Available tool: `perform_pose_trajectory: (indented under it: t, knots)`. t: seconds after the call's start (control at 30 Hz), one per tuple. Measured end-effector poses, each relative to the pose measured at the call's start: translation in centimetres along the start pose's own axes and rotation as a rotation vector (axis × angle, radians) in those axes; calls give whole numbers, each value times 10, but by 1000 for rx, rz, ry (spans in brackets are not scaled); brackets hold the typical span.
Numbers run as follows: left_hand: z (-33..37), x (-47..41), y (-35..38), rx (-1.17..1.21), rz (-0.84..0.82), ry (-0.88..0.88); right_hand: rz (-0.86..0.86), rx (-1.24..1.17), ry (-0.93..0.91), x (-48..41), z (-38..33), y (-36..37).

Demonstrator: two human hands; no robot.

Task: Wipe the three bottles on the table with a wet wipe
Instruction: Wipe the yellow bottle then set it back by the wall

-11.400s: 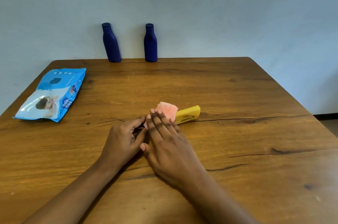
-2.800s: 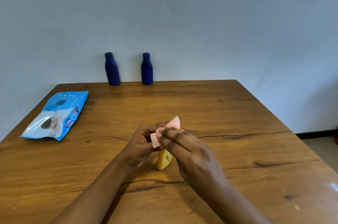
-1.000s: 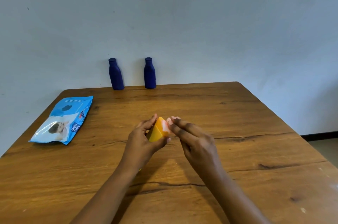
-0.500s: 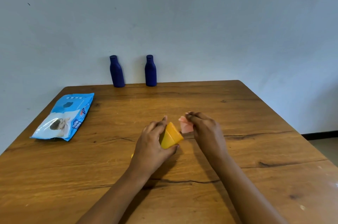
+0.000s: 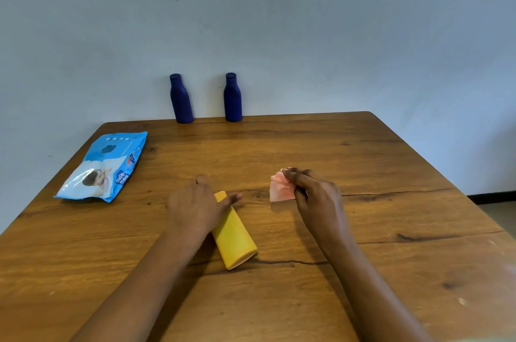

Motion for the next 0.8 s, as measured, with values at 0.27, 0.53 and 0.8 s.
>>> perform_pose_trajectory:
  t: [0.27, 0.53, 0.8]
  knots:
    - [43, 45, 1, -42, -369, 1134, 32, -36, 164, 9, 16, -9]
    - [46, 34, -7, 521, -252, 977, 123, -280, 233, 7, 0, -37]
    - [45, 43, -22, 1457, -45, 807, -26, -349, 64, 1, -68, -52]
Point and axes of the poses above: each hand's wrist, its own x-axis away from the middle knuckle, its own y-axis out of the palm, z = x × y, the point moved 8 cm from there along -x, towards the middle knuckle, and after that the axes turned 6 degrees about y, right-handed, at the moved point
